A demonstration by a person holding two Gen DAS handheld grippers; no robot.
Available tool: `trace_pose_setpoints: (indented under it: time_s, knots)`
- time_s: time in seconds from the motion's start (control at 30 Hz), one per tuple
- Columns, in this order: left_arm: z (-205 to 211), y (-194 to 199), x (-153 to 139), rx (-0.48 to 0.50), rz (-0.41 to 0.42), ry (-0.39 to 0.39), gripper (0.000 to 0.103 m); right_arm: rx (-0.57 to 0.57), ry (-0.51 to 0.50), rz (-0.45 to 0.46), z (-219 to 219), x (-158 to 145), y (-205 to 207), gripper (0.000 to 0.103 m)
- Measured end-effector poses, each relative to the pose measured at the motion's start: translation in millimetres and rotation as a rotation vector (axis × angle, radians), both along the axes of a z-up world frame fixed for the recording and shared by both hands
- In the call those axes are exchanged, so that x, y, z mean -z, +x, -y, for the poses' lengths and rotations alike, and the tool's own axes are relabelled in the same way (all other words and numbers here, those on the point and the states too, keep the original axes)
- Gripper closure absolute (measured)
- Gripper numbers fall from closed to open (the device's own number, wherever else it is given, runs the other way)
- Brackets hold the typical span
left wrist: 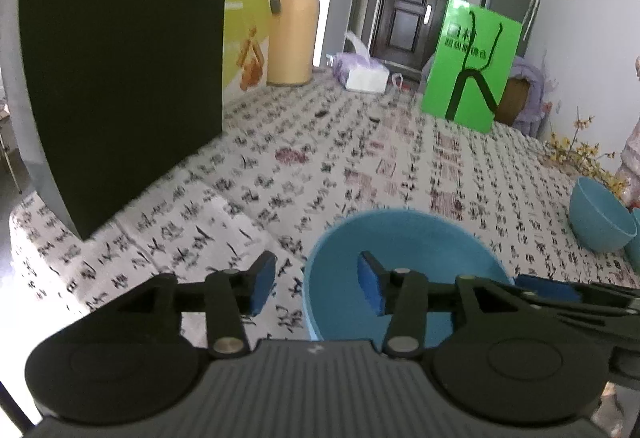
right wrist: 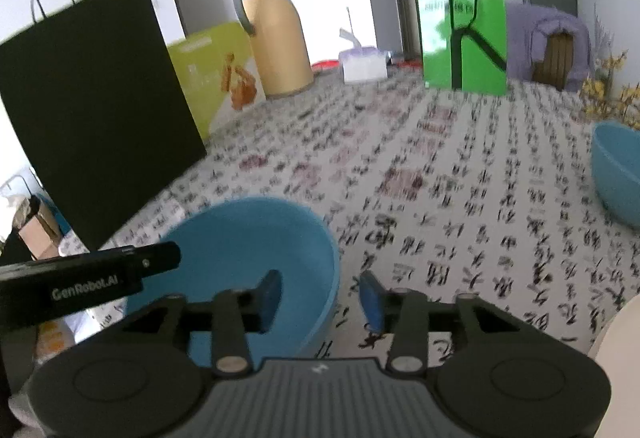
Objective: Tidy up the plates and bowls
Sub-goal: 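Lower the held blue bowl onto the table and open both grippers, then pull both open grippers back from the placed bowl toward the remaining bowls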
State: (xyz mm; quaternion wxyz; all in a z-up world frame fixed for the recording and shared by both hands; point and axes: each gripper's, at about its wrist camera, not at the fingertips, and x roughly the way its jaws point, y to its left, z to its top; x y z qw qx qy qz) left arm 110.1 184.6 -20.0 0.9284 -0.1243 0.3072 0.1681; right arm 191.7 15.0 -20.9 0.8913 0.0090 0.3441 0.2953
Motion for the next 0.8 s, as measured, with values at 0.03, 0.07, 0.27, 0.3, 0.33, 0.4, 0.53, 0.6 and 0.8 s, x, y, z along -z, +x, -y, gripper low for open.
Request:
trace_pose_setpoints:
  time_s: [0.03,0.07,0.27,0.3,0.33,0.4,0.53,0.6,0.8]
  knots:
    - [-0.3,-1.7,-2.4,0.001,0.009,-0.002,0.049,0.005,0.006,0.013,4.2,-2.9,-1.0,0.049]
    - [-0.5,-3.5,-5.0,-0.001,0.018,-0.001,0.044,0.011,0.015,0.026,8.6,-5.3,-2.1,0.045]
    - [12.6,-18.4,-21.9,-0.002,0.109,0.073,0.008,0.030,0.080,0.101,37.3,-16.7,-8.2,0.010]
    - [15.4,-21.4,-24.8,0.002,0.129,0.078,0.001,0.034,0.087,0.115,42.4,-18.4,-9.1,0.004]
    - [18.5,-25.3,-27.7,0.001,0.157,0.080,0.000,0.039,0.091,0.124,46.8,-19.4,-10.1,0.000]
    - [25.0,-31.6,-33.7,0.008,0.202,0.092,0.000,0.049,0.101,0.145,57.2,-21.8,-12.5,0.000]
    - [42.0,-39.6,-41.5,0.020,0.257,0.148,0.000,0.073,0.115,0.166,77.3,-24.1,-16.9,0.000]
    - [50.3,-40.8,-43.0,0.034,0.274,0.164,0.000,0.085,0.123,0.165,87.5,-24.6,-17.5,0.000]
    - [66.8,-40.7,-43.1,0.064,0.298,0.154,0.000,0.128,0.121,0.193,115.0,-26.4,-19.9,0.000]
